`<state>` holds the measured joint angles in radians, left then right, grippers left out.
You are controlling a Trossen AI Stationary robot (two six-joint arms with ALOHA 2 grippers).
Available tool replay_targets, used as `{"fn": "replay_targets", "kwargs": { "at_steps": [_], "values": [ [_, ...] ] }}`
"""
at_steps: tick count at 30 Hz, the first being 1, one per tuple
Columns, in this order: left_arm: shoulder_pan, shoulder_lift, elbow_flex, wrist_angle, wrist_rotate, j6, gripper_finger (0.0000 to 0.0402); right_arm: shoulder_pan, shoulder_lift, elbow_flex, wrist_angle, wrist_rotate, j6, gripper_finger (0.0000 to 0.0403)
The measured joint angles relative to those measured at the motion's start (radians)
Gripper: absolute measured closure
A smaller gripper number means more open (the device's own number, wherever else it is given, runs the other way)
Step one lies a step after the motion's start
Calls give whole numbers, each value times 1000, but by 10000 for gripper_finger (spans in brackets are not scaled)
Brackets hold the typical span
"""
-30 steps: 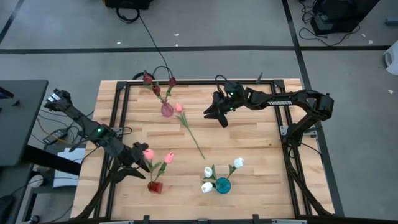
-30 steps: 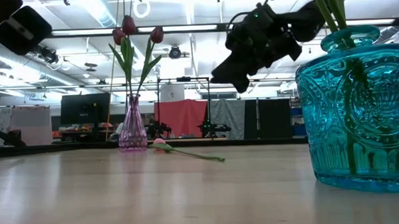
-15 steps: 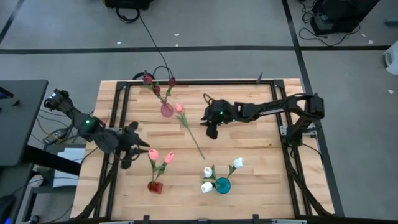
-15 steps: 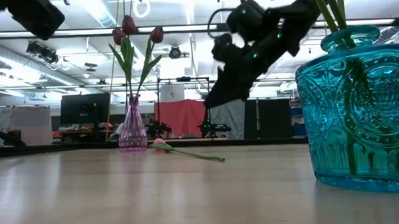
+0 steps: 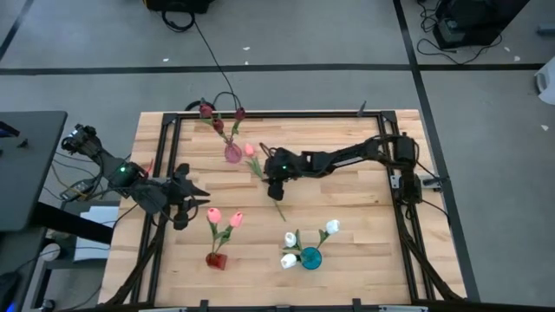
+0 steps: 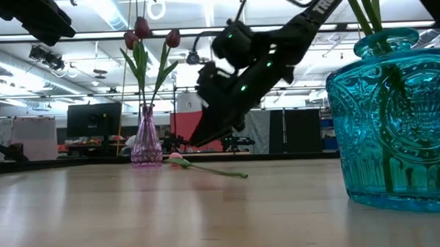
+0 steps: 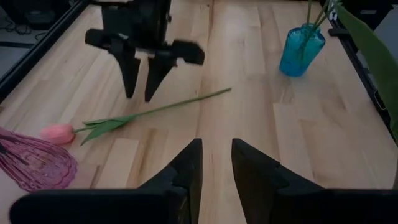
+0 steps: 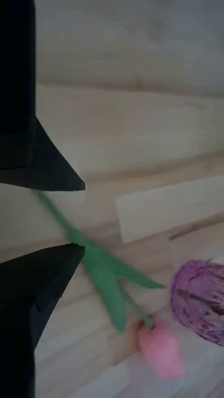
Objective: Sort flowers into vase by color
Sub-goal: Put the pink flower into the red vase
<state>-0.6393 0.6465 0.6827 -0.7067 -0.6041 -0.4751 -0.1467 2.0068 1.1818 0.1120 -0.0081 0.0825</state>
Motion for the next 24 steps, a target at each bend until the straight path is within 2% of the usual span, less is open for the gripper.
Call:
{"fn": "replay_targets", "kwargs": {
  "at_steps": [6, 13, 17, 21, 24],
  "values": [
    [0, 0, 0, 6, 1, -28, 312, 18, 81, 48, -10, 129, -12, 245],
    [0, 0, 0, 8, -31, -133, 312, 11, 119, 53, -6, 67, -12, 247],
    [0, 0, 0, 16, -31, -171, 312, 12, 130, 54, -8, 66, -8, 256],
    [0, 2, 0, 36, -34, -184, 312, 13, 129, 57, -49, 88, -8, 291],
    [0, 2, 0, 47, -39, -182, 312, 6, 122, 57, -81, 87, -21, 340]
  ]
}}
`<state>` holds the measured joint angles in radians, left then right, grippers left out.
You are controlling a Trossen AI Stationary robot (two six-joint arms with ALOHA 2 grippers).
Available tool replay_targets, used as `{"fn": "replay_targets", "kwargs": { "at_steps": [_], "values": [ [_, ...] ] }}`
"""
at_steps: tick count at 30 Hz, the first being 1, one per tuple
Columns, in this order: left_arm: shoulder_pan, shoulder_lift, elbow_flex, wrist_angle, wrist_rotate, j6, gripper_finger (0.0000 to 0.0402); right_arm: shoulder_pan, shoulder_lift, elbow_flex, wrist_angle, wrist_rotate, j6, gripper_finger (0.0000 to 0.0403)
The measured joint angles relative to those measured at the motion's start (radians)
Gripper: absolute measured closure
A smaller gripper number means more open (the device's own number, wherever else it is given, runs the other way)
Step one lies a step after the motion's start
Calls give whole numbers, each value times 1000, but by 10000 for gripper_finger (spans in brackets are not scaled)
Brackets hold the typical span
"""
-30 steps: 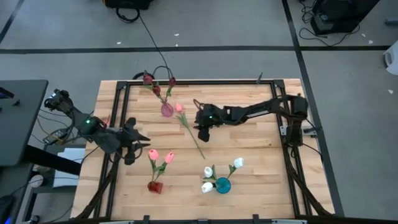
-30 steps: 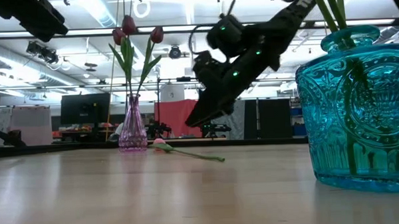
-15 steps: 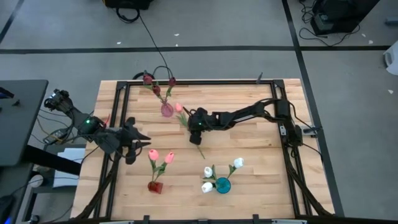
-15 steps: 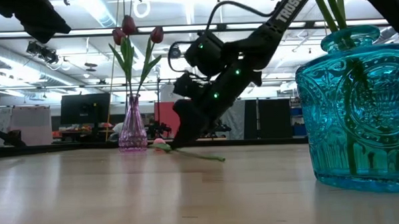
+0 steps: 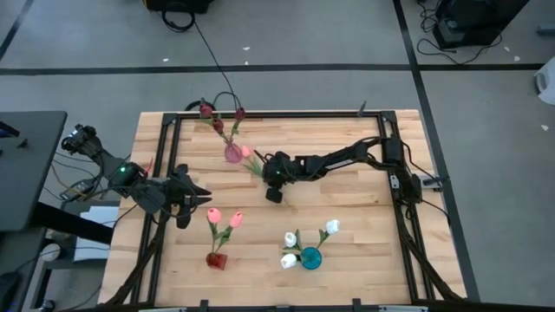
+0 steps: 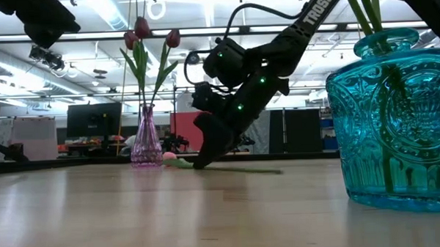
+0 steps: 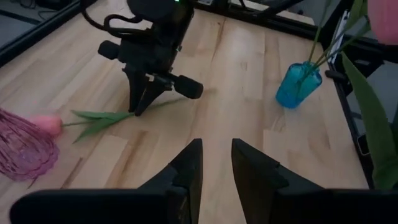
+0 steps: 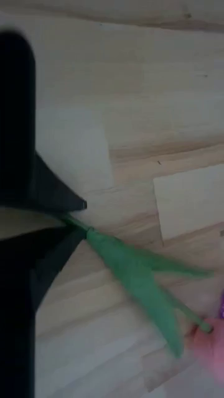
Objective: Sort flowers into vase by color
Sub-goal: Put the pink flower into the red vase
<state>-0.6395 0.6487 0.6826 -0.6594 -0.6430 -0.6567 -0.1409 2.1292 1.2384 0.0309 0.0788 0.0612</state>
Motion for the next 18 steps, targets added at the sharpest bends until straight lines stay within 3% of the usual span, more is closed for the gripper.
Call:
{"fn": "replay_targets", "kwargs": {
  "at_steps": [3, 7, 13, 16, 18],
  "values": [
    [0, 0, 0, 15, -3, 40, 312, -22, -11, 0, -26, -53, -10, 389],
    [0, 16, 0, 38, -10, 71, 312, -50, -54, -3, -137, -141, -18, 392],
    [0, 66, 0, 49, -22, 100, 312, -74, -174, -12, -431, -143, -66, 396],
    [1, 88, 0, 56, -61, 112, 312, -90, -247, -10, -466, -170, -172, 398],
    [6, 93, 0, 67, -109, 132, 312, -103, -285, -9, -446, -247, -232, 399]
  ]
}}
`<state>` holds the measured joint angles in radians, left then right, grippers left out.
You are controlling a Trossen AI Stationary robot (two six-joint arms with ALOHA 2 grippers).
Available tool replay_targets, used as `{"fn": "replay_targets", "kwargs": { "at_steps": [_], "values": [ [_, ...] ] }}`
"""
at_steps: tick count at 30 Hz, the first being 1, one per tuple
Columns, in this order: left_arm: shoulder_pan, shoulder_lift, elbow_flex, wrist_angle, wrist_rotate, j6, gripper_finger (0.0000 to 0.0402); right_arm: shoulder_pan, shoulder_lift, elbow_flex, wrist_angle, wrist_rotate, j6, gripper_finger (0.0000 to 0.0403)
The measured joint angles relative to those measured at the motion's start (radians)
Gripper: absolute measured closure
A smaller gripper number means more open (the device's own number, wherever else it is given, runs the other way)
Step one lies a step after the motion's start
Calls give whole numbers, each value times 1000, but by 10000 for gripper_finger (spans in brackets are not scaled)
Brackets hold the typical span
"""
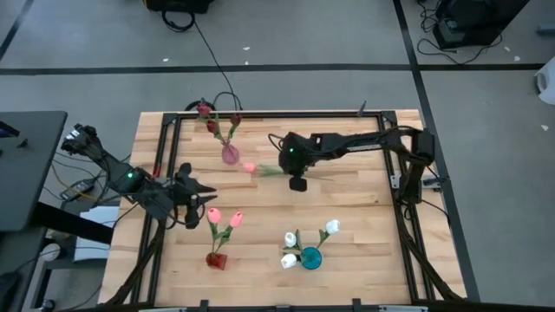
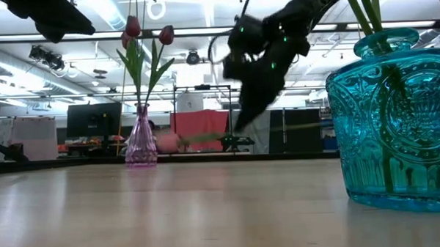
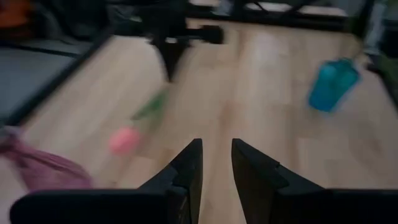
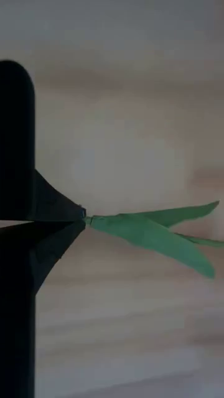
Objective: Sort flowers into vase by color
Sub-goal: Put the pink flower into the red vase
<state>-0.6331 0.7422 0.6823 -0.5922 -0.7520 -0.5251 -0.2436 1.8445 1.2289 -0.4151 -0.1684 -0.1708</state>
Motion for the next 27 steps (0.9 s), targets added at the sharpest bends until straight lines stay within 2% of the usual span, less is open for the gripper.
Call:
{"fn": "replay_targets", "kwargs": {
  "at_steps": [3, 6, 14, 23, 27],
  "values": [
    [18, -13, 0, 5, -66, 25, 312, -19, -47, 0, 89, -165, -30, 399],
    [35, -35, 0, 72, -90, 93, 312, -24, -93, 2, 201, -226, -25, 398],
    [45, -45, 8, 204, -91, 304, 312, 0, -190, 3, 393, -227, -19, 398],
    [122, -39, 2, 350, -88, 454, 312, 62, -178, 3, 728, -230, -8, 398],
    [213, -43, 7, 426, 50, 520, 312, 66, -159, 3, 857, -236, -5, 398]
  ]
}}
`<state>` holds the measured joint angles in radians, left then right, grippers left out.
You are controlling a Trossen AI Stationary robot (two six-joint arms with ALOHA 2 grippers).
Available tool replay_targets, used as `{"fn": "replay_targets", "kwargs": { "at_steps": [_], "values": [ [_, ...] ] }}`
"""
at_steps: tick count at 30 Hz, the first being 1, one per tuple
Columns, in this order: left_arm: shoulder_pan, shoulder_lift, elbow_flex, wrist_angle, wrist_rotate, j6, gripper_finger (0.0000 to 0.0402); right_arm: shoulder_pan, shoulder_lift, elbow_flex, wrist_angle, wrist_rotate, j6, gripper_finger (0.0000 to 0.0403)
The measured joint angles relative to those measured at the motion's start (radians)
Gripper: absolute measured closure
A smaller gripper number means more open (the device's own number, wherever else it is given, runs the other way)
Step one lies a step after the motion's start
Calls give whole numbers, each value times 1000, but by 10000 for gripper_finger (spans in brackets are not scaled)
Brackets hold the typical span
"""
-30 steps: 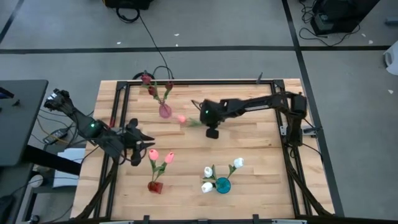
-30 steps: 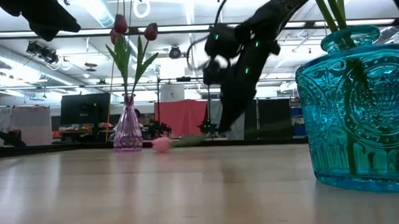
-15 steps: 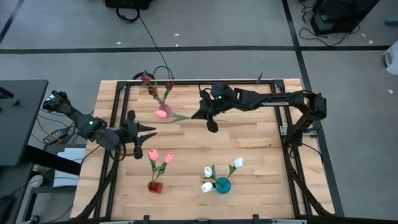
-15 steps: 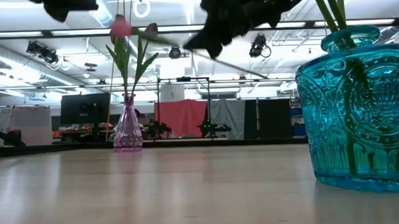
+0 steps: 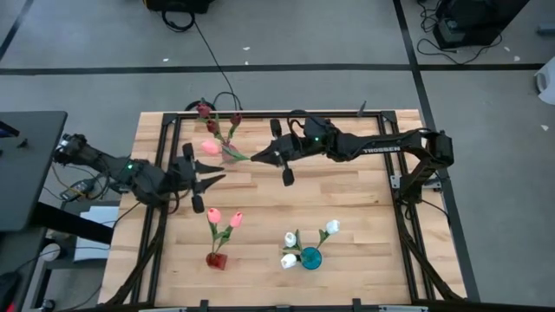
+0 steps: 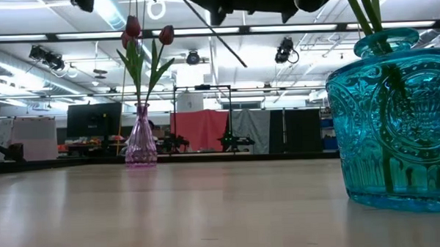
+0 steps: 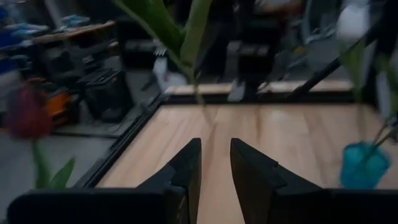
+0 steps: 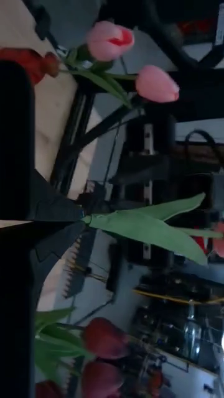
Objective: Sort flowers into vase by color
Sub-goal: Put the pink flower into the red vase
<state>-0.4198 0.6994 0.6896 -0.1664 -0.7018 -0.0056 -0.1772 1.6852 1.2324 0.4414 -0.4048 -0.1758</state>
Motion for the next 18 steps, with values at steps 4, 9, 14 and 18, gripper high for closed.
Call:
{"fn": "replay_targets", "kwargs": {
  "at_steps": [4, 9, 14, 18],
  "values": [
    [87, 1, 6, 64, 137, 60, 312, 3, 19, 0, 65, -10, 13, 398],
    [179, 24, 6, 137, 215, 134, 312, 5, 33, 0, 172, -14, 20, 398],
    [254, 68, 6, 209, 324, 158, 312, 5, 33, 0, 203, -1, 14, 398],
    [298, 111, 6, 262, 384, 158, 312, 5, 33, 0, 209, 5, 13, 398]
  ]
}}
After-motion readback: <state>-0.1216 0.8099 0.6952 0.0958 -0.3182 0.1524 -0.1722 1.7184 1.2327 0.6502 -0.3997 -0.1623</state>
